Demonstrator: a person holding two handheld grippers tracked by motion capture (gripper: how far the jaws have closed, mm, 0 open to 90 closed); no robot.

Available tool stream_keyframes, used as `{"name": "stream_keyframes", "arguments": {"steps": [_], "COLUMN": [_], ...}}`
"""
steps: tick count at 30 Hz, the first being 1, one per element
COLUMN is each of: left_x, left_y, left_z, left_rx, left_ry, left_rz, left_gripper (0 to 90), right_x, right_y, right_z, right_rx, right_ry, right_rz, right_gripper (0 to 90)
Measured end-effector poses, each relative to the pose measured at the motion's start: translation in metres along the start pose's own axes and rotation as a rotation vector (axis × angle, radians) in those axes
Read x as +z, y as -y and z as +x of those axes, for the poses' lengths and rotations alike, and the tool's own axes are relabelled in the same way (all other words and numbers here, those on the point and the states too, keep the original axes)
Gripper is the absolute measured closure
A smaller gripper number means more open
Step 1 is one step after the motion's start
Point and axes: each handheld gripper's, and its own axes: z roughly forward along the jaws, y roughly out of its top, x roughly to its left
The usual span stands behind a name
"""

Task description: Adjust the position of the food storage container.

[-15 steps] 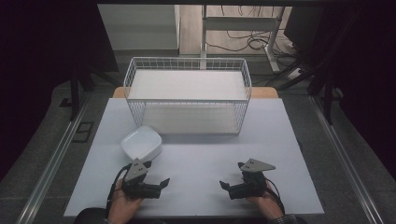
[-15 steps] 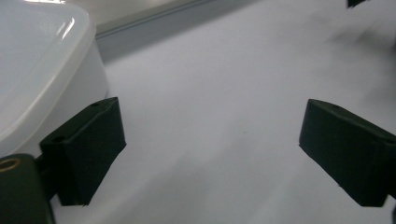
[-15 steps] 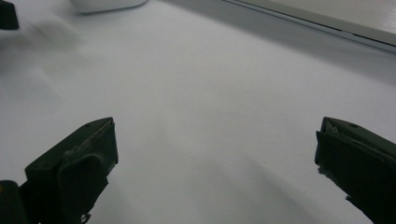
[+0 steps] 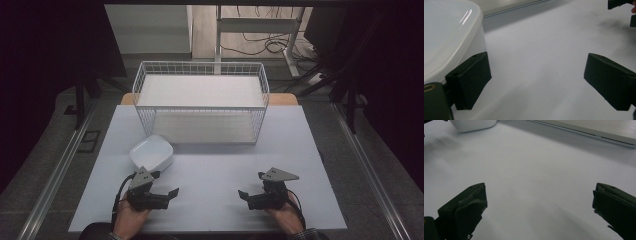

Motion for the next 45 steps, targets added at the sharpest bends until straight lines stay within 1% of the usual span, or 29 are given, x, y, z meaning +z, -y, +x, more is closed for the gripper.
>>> {"name": "stream_keyframes", "arguments": {"steps": [2,4,6,9,11,12,14,16,17,18,19,21,22,24,25,26,28,29,30,31,32,35,37,38,39,40,41,42,45], "left_x": [0.0,-0.002,-0.004,-0.008,-0.011,-0.012,-0.013,-0.015,-0.015,-0.018,-0.018,-0.021,-0.022,-0.025,-0.026,-0.027,-0.027,-0.027,-0.026,-0.025,-0.023,-0.019,-0.017,-0.016,-0.016,-0.015,-0.015,-0.014,-0.009], "left_y": [-0.001,-0.002,-0.004,-0.006,-0.007,-0.008,-0.01,-0.012,-0.014,-0.018,-0.018,-0.023,-0.024,-0.027,-0.028,-0.03,-0.032,-0.034,-0.036,-0.038,-0.041,-0.047,-0.05,-0.051,-0.051,-0.052,-0.052,-0.051,-0.05], "left_z": [0.0,0.001,0.002,0.003,0.006,0.007,0.007,0.01,0.013,0.02,0.02,0.03,0.035,0.047,0.05,0.055,0.061,0.067,0.07,0.074,0.08,0.094,0.104,0.116,0.116,0.126,0.126,0.132,0.142], "left_rx": [-0.001,-0.008,-0.016,-0.016,-0.029,-0.026,0.011,0.009,0.002,-0.011,-0.011,-0.039,-0.057,-0.1,-0.107,-0.106,-0.105,-0.113,-0.118,-0.113,-0.108,-0.139,-0.149,-0.168,-0.168,-0.187,-0.187,-0.207,-0.228], "left_ry": [-0.005,-0.013,-0.024,-0.046,-0.031,-0.028,-0.052,-0.054,-0.054,-0.072,-0.072,-0.075,-0.092,-0.088,-0.095,-0.113,-0.135,-0.139,-0.147,-0.164,-0.18,-0.196,-0.226,-0.251,-0.251,-0.273,-0.273,-0.276,-0.277], "left_rz": [0.007,-0.012,-0.017,-0.033,-0.042,-0.037,-0.015,-0.013,-0.012,-0.022,-0.022,-0.034,-0.042,-0.052,-0.058,-0.056,-0.057,-0.06,-0.059,-0.058,-0.056,-0.069,-0.07,-0.071,-0.071,-0.072,-0.072,-0.078,-0.068], "left_gripper": [5.0,2.8,5.0,15.5,18.3,20.3,23.4,28.9,36.7,38.5,42.4,46.1,48.5,57.1,60.7,68.1,70.7,74.9,83.4,83.4,89.8,90.0,90.0,90.0,90.0,90.0,90.0,90.0,90.0], "right_x": [0.0,0.001,0.002,0.002,0.002,0.001,0.001,0.002,0.002,0.003,0.003,0.003,0.004,0.004,0.005,0.005,0.005,0.006,0.007,0.007,0.007,0.007,0.007,0.007,0.007,0.008,0.008,0.008,0.009], "right_y": [0.0,0.0,0.0,-0.001,-0.001,-0.001,-0.001,-0.001,-0.001,-0.001,-0.001,-0.001,-0.001,-0.001,-0.001,-0.001,-0.001,-0.002,-0.002,-0.002,-0.002,-0.002,-0.002,-0.002,-0.002,-0.002,-0.002,-0.002,-0.002], "right_z": [0.001,0.002,0.002,0.002,0.002,0.002,0.002,0.002,0.002,0.002,0.002,0.002,0.002,0.002,0.002,0.002,0.002,0.002,0.002,0.002,0.002,0.001,0.001,0.001,0.001,0.001,0.001,0.001,0.001], "right_rx": [-0.006,-0.016,-0.023,-0.028,-0.028,-0.028,-0.03,-0.032,-0.037,-0.042,-0.043,-0.045,-0.046,-0.048,-0.047,-0.048,-0.049,-0.05,-0.055,-0.055,-0.058,-0.057,-0.051,-0.051,-0.051,-0.05,-0.05,-0.05,-0.052], "right_ry": [-0.001,0.003,0.001,0.004,0.005,0.005,0.009,0.007,0.009,0.011,0.011,0.011,0.01,0.011,0.012,0.011,0.011,0.013,0.015,0.015,0.02,0.023,0.024,0.027,0.027,0.028,0.028,0.032,0.029], "right_rz": [0.003,0.008,0.017,0.017,0.016,0.015,0.014,0.015,0.023,0.026,0.029,0.029,0.032,0.035,0.032,0.033,0.033,0.035,0.038,0.038,0.042,0.041,0.04,0.041,0.041,0.044,0.044,0.048,0.052], "right_gripper": [0.0,0.0,0.0,0.0,0.0,0.0,0.0,0.0,0.0,0.0,0.0,0.0,0.0,0.0,0.0,0.0,0.0,0.0,0.0,0.0,0.0,0.0,0.0,0.0,0.0,0.0,0.0,0.0,0.0]}}
